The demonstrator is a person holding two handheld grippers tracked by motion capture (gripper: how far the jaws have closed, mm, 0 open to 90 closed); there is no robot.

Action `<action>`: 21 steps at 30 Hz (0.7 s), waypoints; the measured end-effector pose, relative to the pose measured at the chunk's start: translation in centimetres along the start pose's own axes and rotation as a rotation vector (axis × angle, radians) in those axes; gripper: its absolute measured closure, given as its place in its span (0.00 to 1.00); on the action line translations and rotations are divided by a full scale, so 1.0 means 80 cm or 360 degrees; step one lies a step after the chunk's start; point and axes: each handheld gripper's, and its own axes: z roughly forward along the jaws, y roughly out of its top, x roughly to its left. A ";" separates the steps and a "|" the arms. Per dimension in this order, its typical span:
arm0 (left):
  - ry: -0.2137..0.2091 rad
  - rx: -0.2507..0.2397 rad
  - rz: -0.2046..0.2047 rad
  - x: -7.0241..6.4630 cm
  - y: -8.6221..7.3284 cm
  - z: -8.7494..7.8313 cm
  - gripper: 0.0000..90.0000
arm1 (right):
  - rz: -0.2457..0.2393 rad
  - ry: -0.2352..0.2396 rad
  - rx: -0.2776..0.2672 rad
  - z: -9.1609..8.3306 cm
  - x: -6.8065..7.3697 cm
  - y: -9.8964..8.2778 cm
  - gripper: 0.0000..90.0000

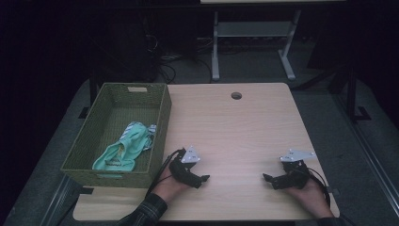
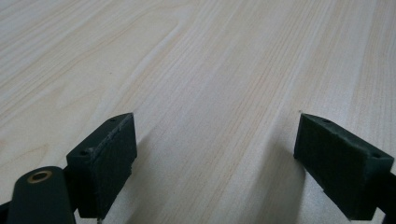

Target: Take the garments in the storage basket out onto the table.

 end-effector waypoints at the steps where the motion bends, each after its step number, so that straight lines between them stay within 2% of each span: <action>1: 0.0001 -0.0001 0.0001 0.000 0.000 0.000 0.14 | 0.0003 -0.0001 0.0001 0.000 0.000 0.000 0.02; 6: 0.0011 0.0014 -0.0013 0.000 0.003 0.001 0.14 | 0.0006 -0.0001 0.0003 0.000 0.000 0.000 0.02; 15: 0.0007 0.0094 -0.0018 0.001 0.010 0.001 0.14 | 0.0005 -0.0002 0.0003 0.000 0.000 0.000 0.02; 21: 0.0011 0.0107 -0.0017 0.002 0.012 0.001 0.14 | 0.0007 0.0000 0.0000 0.001 0.000 0.001 0.02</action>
